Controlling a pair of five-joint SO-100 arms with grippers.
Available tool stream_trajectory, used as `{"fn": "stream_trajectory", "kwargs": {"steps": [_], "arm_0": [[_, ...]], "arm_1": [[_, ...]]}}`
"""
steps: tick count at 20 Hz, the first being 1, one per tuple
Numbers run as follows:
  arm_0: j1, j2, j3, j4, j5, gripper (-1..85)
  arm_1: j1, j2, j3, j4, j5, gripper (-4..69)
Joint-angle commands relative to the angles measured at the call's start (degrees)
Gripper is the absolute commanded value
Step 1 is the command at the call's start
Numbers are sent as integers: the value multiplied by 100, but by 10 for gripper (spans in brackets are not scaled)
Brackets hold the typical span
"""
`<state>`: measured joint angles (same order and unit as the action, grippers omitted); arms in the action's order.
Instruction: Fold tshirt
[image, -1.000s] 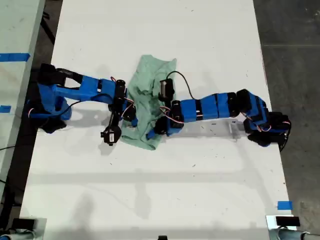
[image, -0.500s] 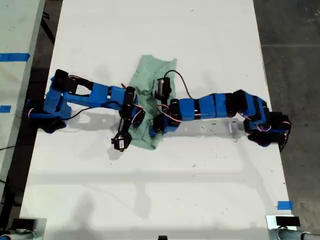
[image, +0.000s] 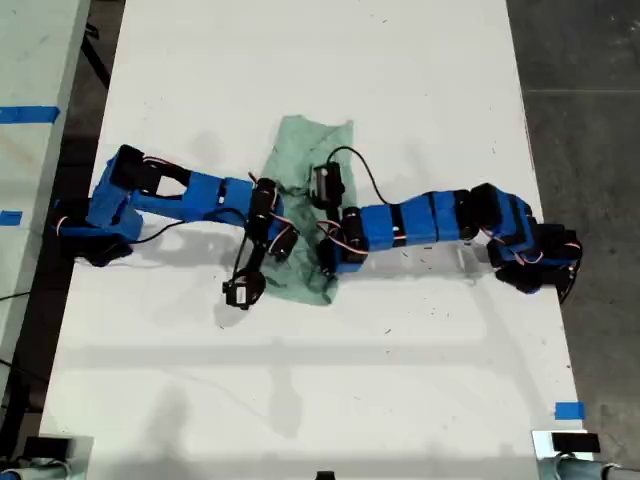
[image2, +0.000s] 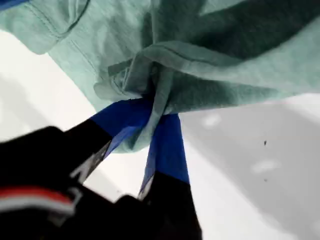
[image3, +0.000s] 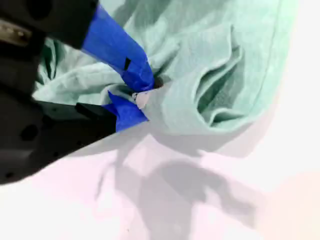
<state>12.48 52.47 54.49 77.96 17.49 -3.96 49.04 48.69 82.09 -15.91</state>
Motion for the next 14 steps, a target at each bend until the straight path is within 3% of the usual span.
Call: {"fn": "stream_trajectory", "kwargs": {"steps": [1, 8, 10, 14], "arm_0": [[501, 149, -1187, 563, 123, 0], [1512, 800, -1213, 457, 237, 0], [1397, 1020, -1160, 492, 237, 0], [642, 1582, -1081, 817, 870, 0]], "arm_1": [[-422, 1099, -62, 237, 18, -19], [-1441, 1828, -149, 483, 281, -19], [-1310, 2057, -97, 536, 334, -20], [-413, 2646, 255, 949, 44, -20]]}}
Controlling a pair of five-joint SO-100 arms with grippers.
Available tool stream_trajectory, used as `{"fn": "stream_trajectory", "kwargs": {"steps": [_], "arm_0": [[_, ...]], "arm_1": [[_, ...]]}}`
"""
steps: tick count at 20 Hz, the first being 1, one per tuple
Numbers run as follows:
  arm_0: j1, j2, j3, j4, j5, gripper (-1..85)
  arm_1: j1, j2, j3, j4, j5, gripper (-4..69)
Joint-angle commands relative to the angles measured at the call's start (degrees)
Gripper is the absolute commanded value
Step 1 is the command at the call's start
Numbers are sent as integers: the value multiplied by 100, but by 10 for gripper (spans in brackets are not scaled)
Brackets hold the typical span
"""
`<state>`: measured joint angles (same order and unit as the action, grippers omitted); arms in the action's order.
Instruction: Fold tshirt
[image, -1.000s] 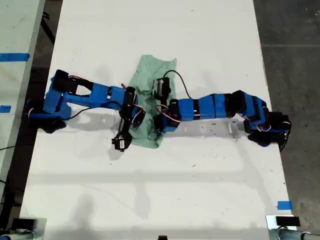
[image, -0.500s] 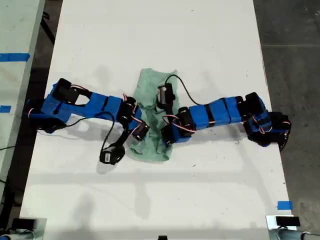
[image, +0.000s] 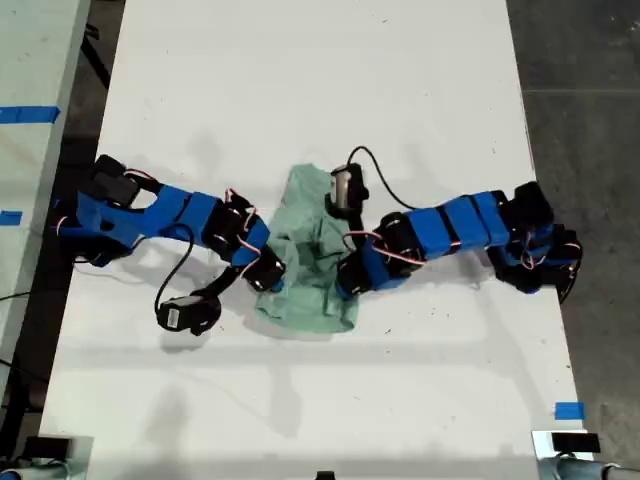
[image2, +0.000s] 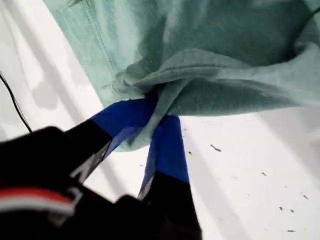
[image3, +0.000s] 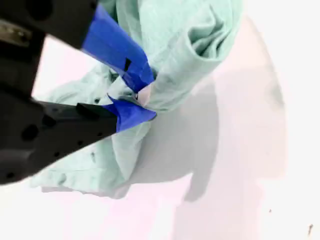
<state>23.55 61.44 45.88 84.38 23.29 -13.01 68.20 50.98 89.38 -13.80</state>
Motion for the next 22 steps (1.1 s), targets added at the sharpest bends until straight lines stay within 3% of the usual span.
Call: {"fn": "stream_trajectory", "kwargs": {"steps": [1, 6, 11, 14, 17, 18, 19, 20, 22], "arm_0": [[-765, 773, -220, 316, 536, 0], [-2733, 791, -193, 413, 2153, 0], [-4271, 686, -193, -79, 3516, 0], [-4579, 44, -193, -483, 3823, 0], [-4913, -1037, -229, -1020, 3806, 0], [-5080, -1433, -308, -1178, 3779, 3], [-5273, -1784, -404, -1248, 3700, 72], [-5432, -1969, -475, -1248, 3639, 179], [-5581, -1705, -457, -967, 3516, 215]], "arm_1": [[791, 923, 237, 255, -387, -20], [2786, 1354, 896, -9, -2224, -21], [4324, 1406, 888, -510, -3973, -21], [4737, 1389, 1468, -1037, -4403, -22], [5019, 1283, 2689, -2136, -4395, -23], [5150, 1099, 3111, -2566, -4342, -7], [5317, 738, 3270, -2769, -4175, 62], [5476, 343, 3190, -2646, -3885, 175], [5599, 387, 3261, -2373, -3542, 301]]}}
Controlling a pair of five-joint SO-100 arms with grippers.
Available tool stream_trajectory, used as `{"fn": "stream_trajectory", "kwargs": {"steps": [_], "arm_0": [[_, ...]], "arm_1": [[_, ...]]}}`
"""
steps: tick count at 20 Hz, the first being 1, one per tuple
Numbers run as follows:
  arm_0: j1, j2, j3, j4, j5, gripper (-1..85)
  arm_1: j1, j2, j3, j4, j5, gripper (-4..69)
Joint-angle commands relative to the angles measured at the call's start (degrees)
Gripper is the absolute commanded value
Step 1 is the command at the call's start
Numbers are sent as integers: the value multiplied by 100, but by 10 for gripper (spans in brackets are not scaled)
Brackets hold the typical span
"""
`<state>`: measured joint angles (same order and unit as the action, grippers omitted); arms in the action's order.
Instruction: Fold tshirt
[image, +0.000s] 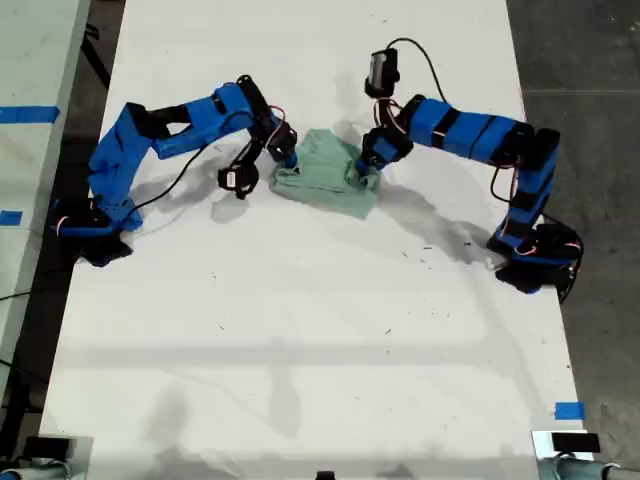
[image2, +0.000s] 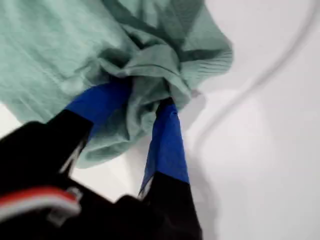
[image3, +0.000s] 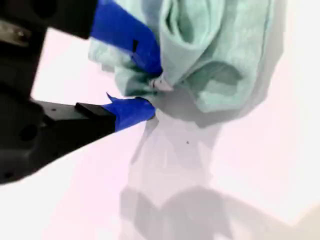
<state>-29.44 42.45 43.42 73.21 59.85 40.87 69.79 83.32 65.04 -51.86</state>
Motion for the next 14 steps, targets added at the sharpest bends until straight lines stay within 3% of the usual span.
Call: {"fn": "stream_trajectory", "kwargs": {"steps": [1, 2, 9, 14], "arm_0": [[-272, 527, -176, 334, -141, 230], [-255, 923, -167, 536, -132, 232], [105, 4069, 501, 1600, -369, 192], [817, 6794, 4148, 589, -1002, 93]], "arm_1": [[185, 633, 167, 88, 264, 381], [132, 1063, 167, 264, 237, 427], [-396, 4078, 308, 1854, 536, 352], [-923, 6346, 2452, 2197, 1468, 318]]}}
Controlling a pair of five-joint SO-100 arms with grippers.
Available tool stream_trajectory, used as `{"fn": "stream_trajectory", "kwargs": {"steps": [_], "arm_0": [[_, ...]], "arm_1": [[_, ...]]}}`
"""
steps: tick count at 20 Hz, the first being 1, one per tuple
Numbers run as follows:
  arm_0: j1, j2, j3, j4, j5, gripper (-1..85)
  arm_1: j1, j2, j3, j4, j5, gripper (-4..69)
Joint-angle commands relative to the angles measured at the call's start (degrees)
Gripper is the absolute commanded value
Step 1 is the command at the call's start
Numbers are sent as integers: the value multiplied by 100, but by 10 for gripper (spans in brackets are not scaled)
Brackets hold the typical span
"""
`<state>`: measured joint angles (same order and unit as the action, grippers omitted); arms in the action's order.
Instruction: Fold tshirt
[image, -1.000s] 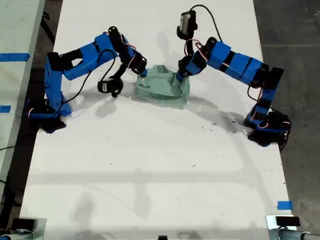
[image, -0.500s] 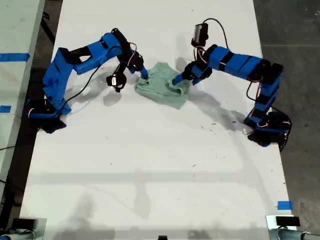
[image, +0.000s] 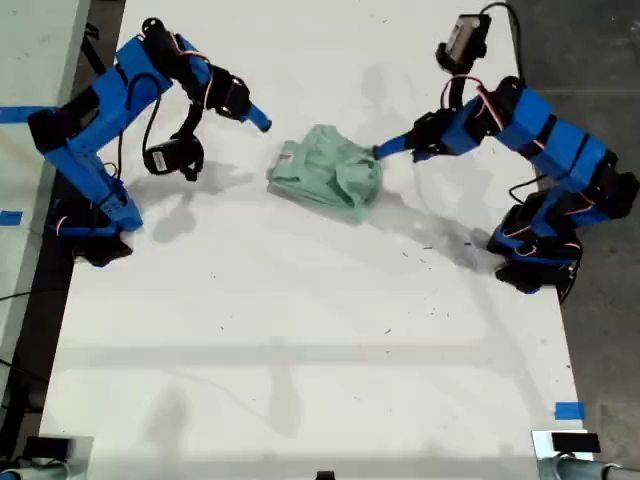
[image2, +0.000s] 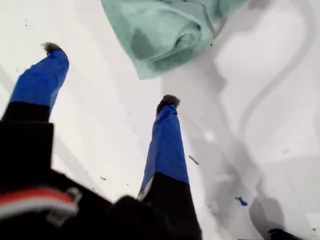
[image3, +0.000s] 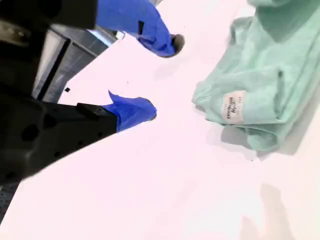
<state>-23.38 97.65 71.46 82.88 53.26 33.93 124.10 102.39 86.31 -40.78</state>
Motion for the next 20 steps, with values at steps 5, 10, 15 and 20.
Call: {"fn": "stream_trajectory", "kwargs": {"steps": [5, 10, 15, 20], "arm_0": [[914, 4122, 5019, -1424, -1292, 1], [1468, 6838, 7717, -1494, -2681, 1], [1556, 9334, 9141, -466, -3340, 1], [1793, 9325, 10116, -563, -4069, 1]], "arm_1": [[-1679, 1731, 1687, 9, 1749, 299], [-2646, 1784, 2566, -475, 3050, 230], [-3164, 3964, 4412, -1107, 4192, 88], [-3524, 6829, 6354, -1125, 4781, 7]]}}
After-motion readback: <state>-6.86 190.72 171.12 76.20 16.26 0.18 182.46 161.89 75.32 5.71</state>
